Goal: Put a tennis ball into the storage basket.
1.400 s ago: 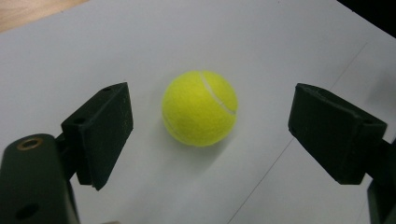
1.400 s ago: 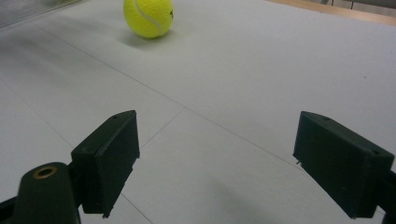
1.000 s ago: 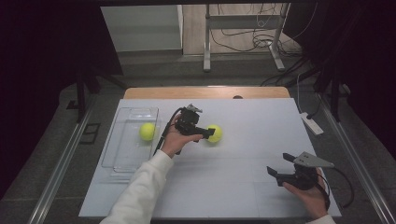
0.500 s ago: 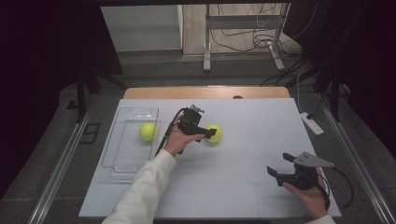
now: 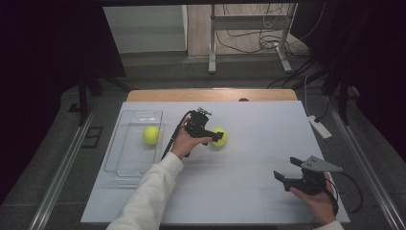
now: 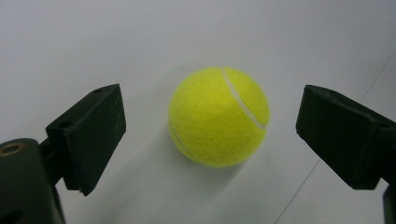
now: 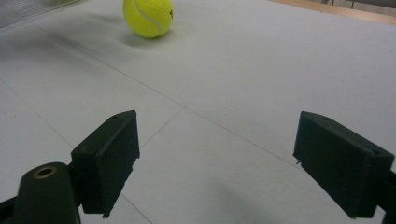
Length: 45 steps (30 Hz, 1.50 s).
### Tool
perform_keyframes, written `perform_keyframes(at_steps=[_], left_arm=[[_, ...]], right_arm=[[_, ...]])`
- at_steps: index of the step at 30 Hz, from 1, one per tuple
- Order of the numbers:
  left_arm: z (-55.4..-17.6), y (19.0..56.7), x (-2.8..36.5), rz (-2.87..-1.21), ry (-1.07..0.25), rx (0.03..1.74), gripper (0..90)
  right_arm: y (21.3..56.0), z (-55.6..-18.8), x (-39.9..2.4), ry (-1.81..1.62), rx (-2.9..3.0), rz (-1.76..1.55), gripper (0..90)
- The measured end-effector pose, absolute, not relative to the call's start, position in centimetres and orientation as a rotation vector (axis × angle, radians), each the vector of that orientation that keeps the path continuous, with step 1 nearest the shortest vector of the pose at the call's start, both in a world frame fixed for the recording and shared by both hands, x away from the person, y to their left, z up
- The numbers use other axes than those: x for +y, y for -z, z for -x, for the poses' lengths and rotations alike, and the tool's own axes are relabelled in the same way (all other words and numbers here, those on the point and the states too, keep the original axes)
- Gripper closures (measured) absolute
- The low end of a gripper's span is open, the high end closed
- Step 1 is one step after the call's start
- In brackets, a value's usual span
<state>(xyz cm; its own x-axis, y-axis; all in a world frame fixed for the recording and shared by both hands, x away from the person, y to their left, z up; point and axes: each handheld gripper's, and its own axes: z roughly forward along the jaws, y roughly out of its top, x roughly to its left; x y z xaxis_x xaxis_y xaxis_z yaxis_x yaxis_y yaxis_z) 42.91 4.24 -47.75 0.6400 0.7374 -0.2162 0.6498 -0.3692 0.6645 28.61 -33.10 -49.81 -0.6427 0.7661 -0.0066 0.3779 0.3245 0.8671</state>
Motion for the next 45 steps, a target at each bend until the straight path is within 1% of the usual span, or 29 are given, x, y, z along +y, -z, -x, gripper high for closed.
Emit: perform_keyframes(at_steps=[11,23,35,39,42,43,45], left_arm=[[-43.4,48.4,4.0,-2.121,-0.138,1.084,8.5],[-43.6,49.1,2.6,-2.146,-0.109,1.063,8.4],[-44.0,49.9,2.1,-2.164,-0.089,1.072,9.1],[-44.1,50.2,2.0,-2.172,-0.088,1.084,11.4],[-44.1,50.3,1.9,-2.174,-0.085,1.084,16.0],[-44.1,50.3,1.9,-2.176,-0.082,1.084,16.0],[-44.1,50.4,1.9,-2.181,-0.084,1.083,20.9]], right_arm=[[49.8,-28.6,-33.1,-1.258,2.177,-1.012,14.7],[49.8,-28.6,-33.2,-1.259,2.177,-1.016,14.7],[49.8,-28.6,-33.2,-1.255,2.177,-1.018,14.7],[49.8,-28.6,-33.2,-1.255,2.176,-1.019,14.7],[49.8,-28.6,-33.2,-1.255,2.176,-1.019,14.8],[49.8,-28.6,-33.2,-1.255,2.176,-1.019,14.8],[49.8,-28.6,-33.3,-1.254,2.175,-1.019,14.8]])
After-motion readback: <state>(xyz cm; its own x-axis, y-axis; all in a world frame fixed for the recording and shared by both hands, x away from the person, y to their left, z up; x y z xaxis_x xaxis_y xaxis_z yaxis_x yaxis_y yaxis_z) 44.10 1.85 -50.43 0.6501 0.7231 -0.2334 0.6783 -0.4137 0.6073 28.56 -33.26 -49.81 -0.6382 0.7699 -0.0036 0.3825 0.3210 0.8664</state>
